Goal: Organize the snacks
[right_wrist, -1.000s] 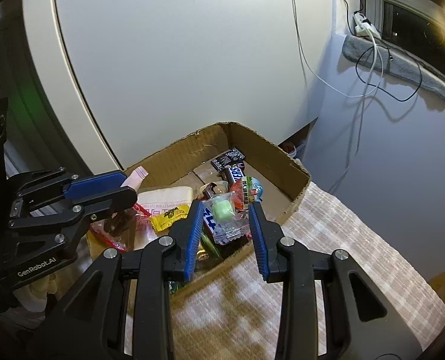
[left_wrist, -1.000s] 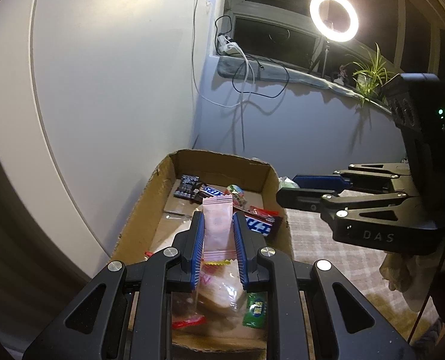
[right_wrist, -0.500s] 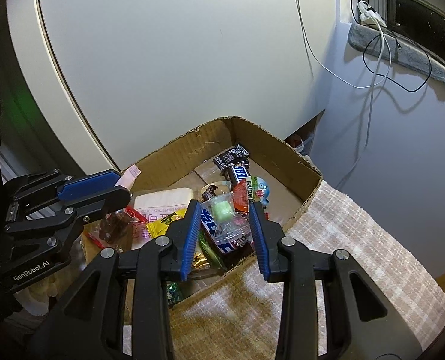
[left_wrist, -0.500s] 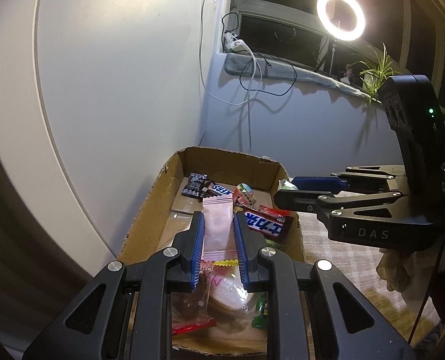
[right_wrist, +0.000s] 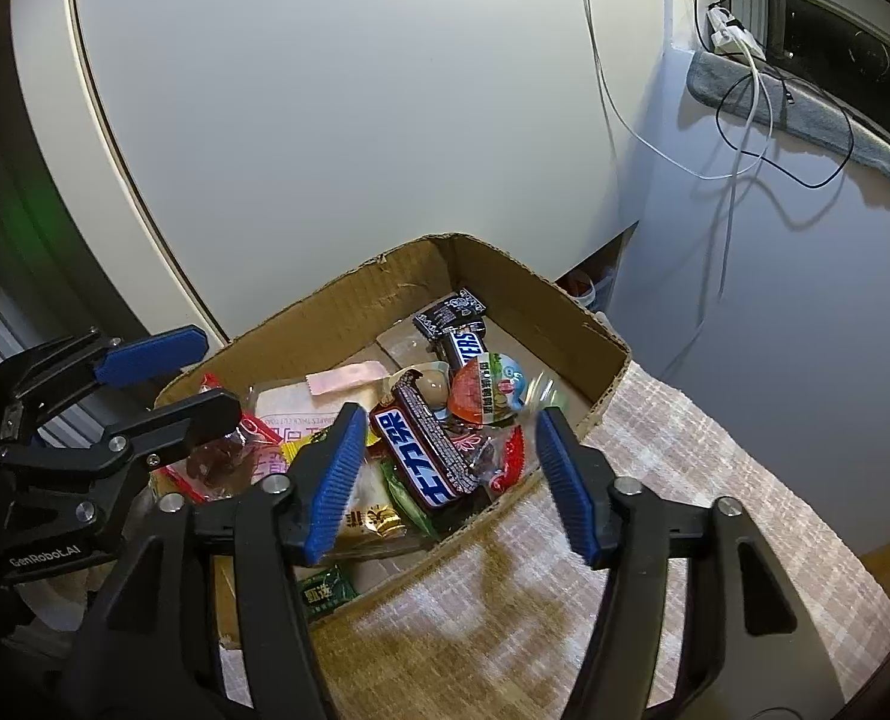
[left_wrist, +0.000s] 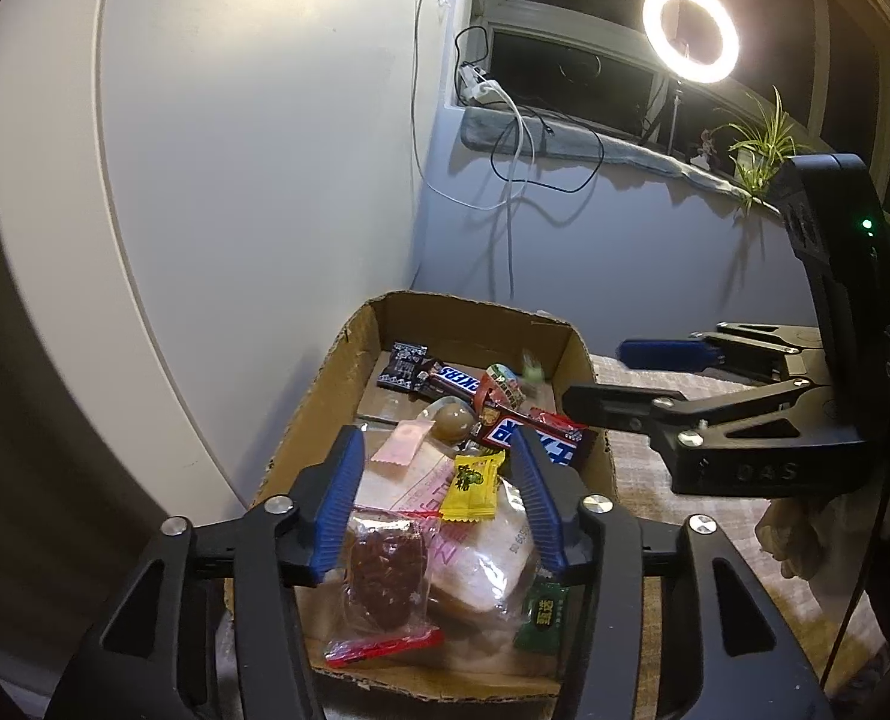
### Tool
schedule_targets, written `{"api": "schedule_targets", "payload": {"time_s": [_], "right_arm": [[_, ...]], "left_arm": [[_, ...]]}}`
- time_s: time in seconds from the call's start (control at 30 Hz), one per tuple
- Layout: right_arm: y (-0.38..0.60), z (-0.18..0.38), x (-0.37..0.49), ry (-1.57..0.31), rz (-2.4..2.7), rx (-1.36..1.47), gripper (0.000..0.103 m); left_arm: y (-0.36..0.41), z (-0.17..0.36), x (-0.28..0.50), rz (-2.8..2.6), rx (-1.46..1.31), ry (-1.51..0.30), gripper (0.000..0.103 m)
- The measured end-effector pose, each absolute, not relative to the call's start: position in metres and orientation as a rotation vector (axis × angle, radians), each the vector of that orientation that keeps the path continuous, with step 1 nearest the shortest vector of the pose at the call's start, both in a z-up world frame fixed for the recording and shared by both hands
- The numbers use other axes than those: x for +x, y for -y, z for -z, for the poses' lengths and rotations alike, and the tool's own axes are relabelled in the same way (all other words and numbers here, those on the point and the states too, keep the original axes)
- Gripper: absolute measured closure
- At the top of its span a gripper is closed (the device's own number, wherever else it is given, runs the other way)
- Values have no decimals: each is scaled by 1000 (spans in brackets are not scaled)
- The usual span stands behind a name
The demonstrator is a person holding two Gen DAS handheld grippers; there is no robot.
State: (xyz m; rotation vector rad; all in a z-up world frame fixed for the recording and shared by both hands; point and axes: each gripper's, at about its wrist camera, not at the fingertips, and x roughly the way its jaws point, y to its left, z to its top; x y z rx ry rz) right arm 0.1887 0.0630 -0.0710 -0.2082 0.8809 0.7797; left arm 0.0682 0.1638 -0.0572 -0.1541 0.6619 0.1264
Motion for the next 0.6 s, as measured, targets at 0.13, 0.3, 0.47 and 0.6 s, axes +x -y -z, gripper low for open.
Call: {"api": "schedule_targets", "payload": {"time_s": [0.13,0.3,0.47,0.6], "right_arm": [[-56,64,184,-860,-773,-189,22],[-50,56,174,-844,-765,-183,21],[-38,51,160,-828,-745,-161,17],[-25,47,145,-815,-705,-157,17]], "left_arm": [[-162,57,65,-130,-155,-661,50],[-158,53,56,-143,-152,-651,40],[-155,48,45,-162,-160,-638,32],[-149,44,36,-174,-161,-625,28]]}}
